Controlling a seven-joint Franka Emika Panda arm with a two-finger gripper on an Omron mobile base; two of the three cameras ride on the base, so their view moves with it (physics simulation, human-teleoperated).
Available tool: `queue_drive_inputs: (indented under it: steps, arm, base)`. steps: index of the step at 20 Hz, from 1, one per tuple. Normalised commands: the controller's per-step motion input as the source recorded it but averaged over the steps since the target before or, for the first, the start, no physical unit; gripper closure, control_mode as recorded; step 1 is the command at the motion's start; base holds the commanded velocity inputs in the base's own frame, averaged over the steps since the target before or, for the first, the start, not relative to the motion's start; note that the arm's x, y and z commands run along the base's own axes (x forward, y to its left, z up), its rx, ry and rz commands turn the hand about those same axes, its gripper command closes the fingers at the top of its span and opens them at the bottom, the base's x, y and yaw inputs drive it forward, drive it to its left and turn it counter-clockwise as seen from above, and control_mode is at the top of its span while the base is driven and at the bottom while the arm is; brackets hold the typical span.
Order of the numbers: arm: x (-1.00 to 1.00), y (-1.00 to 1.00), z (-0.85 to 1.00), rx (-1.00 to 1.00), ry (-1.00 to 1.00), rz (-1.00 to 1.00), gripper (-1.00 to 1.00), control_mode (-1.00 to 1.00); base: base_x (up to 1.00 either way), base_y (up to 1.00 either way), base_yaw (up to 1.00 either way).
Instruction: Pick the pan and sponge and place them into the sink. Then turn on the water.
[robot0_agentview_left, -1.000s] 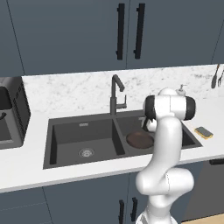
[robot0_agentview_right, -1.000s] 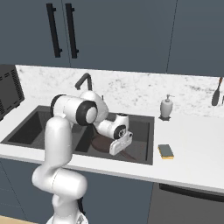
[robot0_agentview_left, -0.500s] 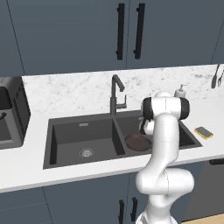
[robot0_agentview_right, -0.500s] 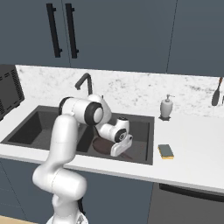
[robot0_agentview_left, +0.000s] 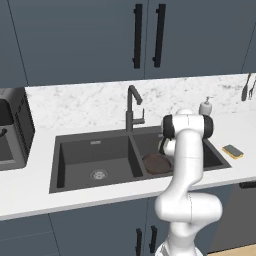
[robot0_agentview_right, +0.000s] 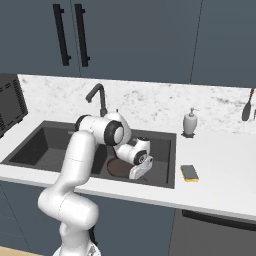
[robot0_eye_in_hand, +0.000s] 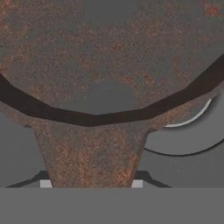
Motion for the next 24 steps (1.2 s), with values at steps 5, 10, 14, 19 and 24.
queue_drive_inputs:
  steps: [5,10,14,19,24]
  arm:
    - [0.13,0.00,-0.30,0.00,0.00,0.00,1.00,-1.00]
    - [0.00,0.00,-0.02,0.00,0.00,0.00,-1.00,-1.00]
    - [-0.06,0.00,0.34,0.02,0.00,-0.02,-1.00,-1.00]
    - [0.00,0.00,0.70,0.01,0.00,-0.09,-1.00,-1.00]
    - [0.00,0.00,0.81,0.00,0.00,-0.16,-1.00,-1.00]
  base:
    - [0.00,0.00,0.00]
    - [0.00,0.00,0.00]
    - [0.00,0.00,0.00]
    - [0.00,0.00,0.00]
    - [0.00,0.00,0.00]
